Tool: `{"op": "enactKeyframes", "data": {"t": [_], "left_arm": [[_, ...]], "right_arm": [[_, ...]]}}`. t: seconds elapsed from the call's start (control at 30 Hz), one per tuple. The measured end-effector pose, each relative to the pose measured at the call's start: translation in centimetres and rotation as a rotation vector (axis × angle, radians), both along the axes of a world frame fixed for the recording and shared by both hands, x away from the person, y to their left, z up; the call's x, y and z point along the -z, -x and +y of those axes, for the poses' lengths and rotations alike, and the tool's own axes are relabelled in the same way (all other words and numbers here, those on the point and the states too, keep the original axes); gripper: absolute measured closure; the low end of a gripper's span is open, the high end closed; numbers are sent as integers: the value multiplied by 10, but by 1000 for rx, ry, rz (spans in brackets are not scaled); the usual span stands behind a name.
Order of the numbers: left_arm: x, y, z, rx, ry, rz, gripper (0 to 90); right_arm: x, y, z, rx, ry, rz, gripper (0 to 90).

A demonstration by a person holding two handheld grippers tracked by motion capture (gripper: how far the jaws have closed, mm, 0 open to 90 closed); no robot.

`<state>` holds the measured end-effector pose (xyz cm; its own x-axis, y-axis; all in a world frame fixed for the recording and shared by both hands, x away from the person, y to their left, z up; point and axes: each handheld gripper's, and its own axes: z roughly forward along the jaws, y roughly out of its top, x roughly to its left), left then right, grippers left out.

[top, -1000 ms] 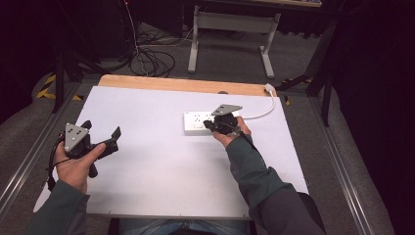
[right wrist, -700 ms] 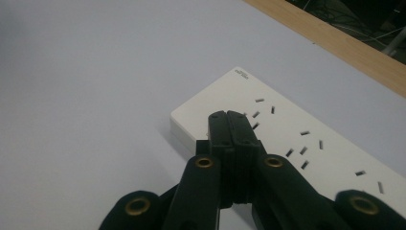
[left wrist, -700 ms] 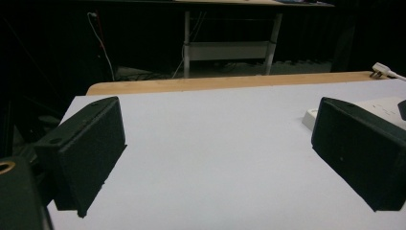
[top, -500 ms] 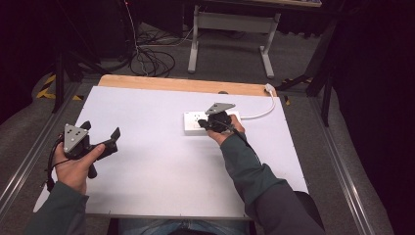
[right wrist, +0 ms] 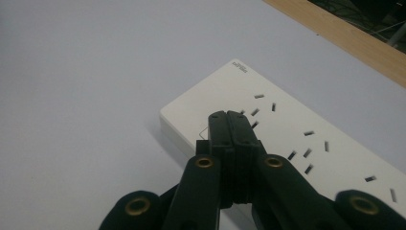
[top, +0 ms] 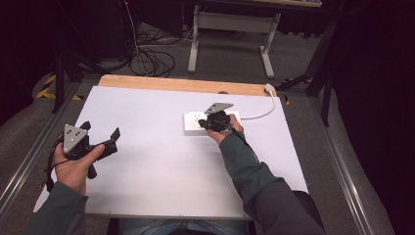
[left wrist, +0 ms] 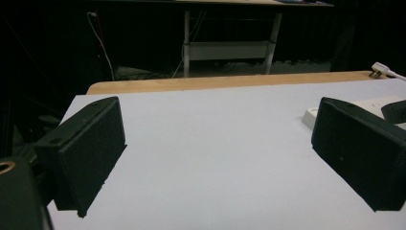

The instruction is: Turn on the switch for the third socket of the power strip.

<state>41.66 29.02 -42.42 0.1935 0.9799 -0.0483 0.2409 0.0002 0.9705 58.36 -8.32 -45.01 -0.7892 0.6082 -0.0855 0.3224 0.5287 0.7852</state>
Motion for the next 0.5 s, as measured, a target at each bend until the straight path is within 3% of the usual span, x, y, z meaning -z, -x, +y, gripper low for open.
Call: {"op": "enactKeyframes", "data": {"t": [0.5], "left_arm": [[0,3,2,-9,1,-5,50]], "right_arm": [[12,-13,7,10,27,3,900]]}}
